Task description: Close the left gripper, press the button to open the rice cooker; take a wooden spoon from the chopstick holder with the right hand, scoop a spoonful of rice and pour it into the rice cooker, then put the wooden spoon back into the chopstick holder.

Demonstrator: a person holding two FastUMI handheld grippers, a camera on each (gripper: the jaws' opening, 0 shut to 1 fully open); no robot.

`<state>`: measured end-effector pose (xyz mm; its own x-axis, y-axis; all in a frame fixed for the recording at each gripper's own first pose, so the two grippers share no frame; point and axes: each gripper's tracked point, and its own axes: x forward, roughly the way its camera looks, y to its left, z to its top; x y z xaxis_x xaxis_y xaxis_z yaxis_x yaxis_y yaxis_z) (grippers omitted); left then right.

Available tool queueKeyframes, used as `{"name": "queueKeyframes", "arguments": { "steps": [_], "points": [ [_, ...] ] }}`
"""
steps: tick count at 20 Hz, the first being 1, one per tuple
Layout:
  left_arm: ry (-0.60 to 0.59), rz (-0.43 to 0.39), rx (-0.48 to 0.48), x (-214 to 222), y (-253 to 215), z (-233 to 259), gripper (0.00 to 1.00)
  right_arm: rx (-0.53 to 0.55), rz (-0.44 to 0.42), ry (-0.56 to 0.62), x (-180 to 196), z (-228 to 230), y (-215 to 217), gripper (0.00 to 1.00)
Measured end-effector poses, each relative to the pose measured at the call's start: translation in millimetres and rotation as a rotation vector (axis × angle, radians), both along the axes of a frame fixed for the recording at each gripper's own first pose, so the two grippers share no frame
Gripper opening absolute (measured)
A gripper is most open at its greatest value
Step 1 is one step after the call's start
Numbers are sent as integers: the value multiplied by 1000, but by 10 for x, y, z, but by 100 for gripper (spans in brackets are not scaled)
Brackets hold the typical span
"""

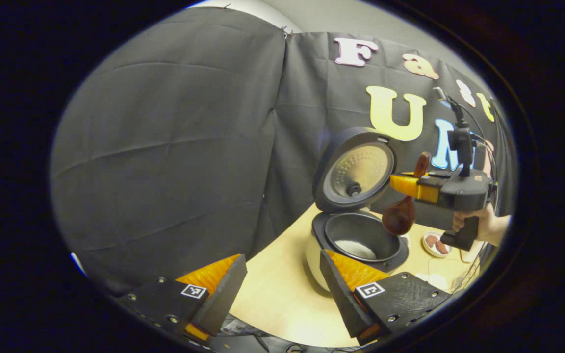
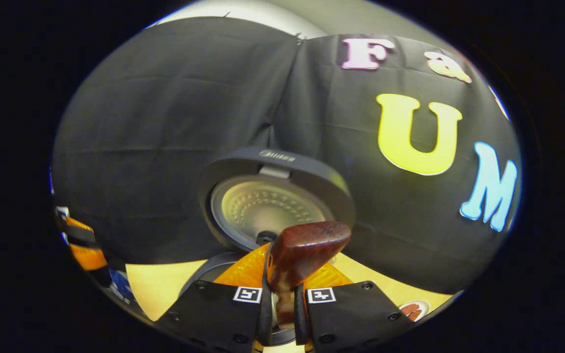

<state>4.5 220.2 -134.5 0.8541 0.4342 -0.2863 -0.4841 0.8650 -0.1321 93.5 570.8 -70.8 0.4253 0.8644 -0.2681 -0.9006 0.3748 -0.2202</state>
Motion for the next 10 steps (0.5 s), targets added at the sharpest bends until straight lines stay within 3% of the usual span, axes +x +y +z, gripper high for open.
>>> {"name": "queueKeyframes", "arguments": {
  "steps": [4,10],
  "points": [
    [-13,-93,-16,269,-434,52,96,96,-103,4,201,528,-669,20],
    [-16,-261,22,617,-1266,214,94,210,-306,-56,517,1040,-2102,16]
  ]
}}
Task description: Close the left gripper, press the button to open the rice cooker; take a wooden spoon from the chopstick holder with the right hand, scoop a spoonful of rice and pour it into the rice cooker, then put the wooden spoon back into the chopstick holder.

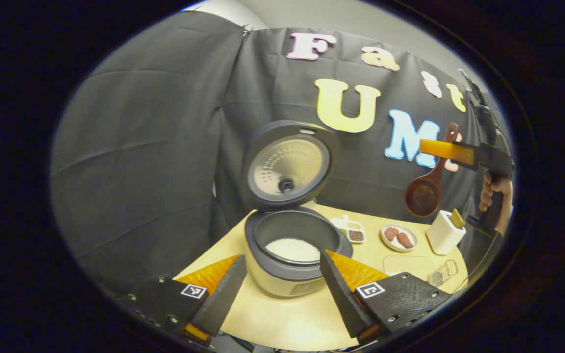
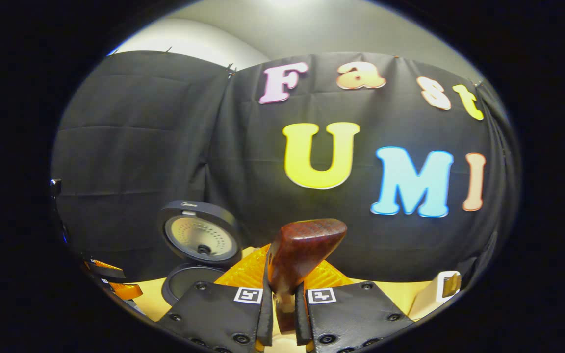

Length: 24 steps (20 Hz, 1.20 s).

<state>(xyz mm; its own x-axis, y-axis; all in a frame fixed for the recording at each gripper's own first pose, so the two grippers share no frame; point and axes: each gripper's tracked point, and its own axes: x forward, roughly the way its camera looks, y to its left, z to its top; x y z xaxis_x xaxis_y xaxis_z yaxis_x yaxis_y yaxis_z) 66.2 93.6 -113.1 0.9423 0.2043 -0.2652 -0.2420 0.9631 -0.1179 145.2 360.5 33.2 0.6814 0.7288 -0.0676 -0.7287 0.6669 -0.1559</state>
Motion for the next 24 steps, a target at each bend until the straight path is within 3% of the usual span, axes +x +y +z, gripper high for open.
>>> {"name": "queueKeyframes", "arguments": {
  "steps": [1,7,13,16,18,24],
  "points": [
    [2,-15,10,34,-159,36,94,12,-30,5,55,23,-252,19],
    [-38,-64,16,170,-1108,290,93,77,-249,66,527,-27,-1827,16],
    [-39,-87,27,130,-1846,354,94,139,-401,215,802,-507,-3024,19],
    [-27,-51,17,-30,-2094,300,96,189,-432,329,935,-848,-3372,17],
    [-23,-21,-5,-192,-2242,290,96,242,-446,411,1029,-1084,-3513,20],
    [3,73,9,-735,-2289,236,96,315,-446,580,1115,-1627,-3484,20]
  ]
}}
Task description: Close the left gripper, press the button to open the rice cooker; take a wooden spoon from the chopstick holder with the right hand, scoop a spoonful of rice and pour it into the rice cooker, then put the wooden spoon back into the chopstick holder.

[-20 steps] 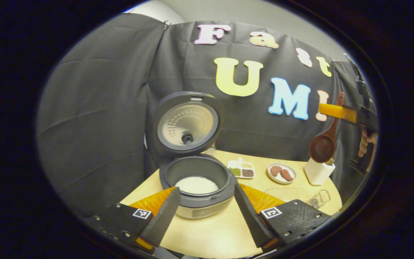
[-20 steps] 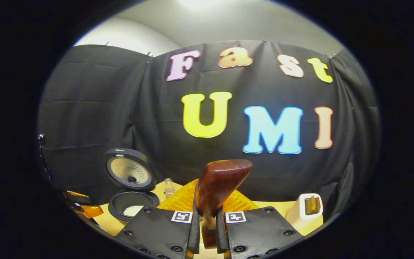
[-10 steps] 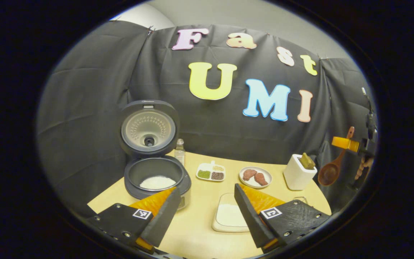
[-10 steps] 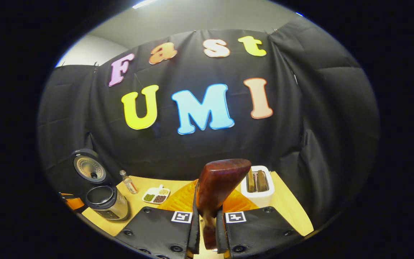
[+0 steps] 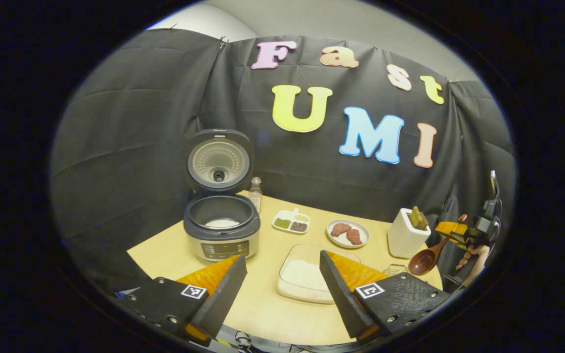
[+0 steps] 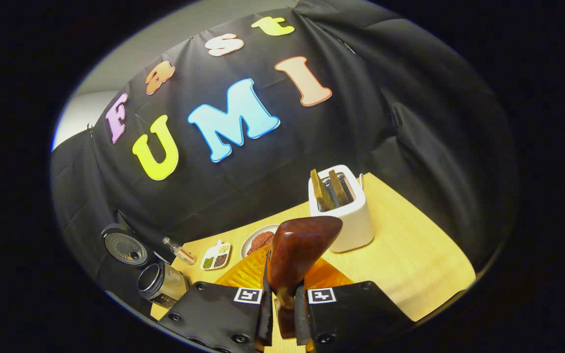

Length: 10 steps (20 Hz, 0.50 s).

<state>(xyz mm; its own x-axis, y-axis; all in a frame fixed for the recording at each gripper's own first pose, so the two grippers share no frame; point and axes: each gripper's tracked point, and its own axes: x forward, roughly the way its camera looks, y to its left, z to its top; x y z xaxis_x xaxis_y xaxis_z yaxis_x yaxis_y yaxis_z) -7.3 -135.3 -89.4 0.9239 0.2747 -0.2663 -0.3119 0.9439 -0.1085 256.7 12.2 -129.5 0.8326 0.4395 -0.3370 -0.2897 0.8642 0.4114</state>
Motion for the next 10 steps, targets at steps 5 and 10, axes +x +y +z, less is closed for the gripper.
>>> {"name": "queueKeyframes", "arguments": {
  "steps": [5,10],
  "points": [
    [21,93,15,-300,254,-10,93,-65,-23,55,140,-480,94,20],
    [53,113,-41,-320,286,-171,94,-117,-29,120,221,-860,210,19]
  ]
}}
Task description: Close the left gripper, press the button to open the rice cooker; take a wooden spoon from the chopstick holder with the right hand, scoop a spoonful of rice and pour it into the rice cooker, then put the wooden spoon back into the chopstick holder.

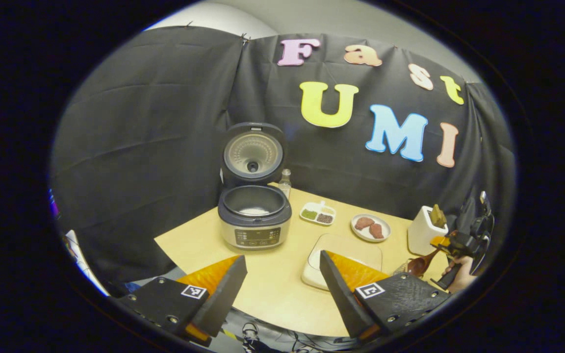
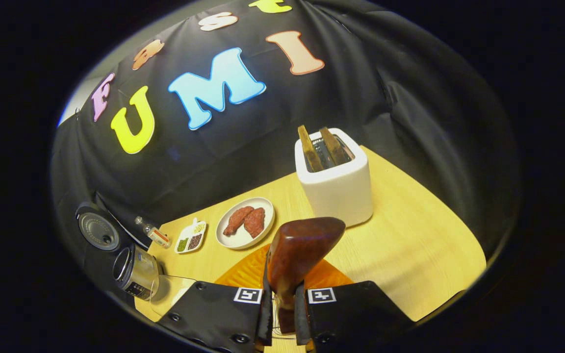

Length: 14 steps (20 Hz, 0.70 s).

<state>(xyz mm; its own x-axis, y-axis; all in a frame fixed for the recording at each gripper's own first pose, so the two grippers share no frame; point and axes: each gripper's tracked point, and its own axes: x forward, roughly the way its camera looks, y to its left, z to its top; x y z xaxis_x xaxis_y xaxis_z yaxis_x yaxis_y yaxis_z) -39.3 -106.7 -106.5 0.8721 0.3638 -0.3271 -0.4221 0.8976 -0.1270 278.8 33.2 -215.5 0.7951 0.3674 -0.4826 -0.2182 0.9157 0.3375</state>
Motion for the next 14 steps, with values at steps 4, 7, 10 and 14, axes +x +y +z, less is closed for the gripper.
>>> {"name": "queueKeyframes", "arguments": {
  "steps": [4,7,10,14],
  "points": [
    [4,-41,-4,166,13,28,94,-16,-8,68,-67,-303,54,25],
    [-11,-79,-6,387,82,150,94,-37,-42,77,-92,-314,-14,46],
    [-45,-106,25,640,274,371,93,-32,-100,36,-115,-133,-136,83],
    [-67,-125,91,996,620,750,94,-67,-189,-30,-185,142,-410,98]
  ]
}}
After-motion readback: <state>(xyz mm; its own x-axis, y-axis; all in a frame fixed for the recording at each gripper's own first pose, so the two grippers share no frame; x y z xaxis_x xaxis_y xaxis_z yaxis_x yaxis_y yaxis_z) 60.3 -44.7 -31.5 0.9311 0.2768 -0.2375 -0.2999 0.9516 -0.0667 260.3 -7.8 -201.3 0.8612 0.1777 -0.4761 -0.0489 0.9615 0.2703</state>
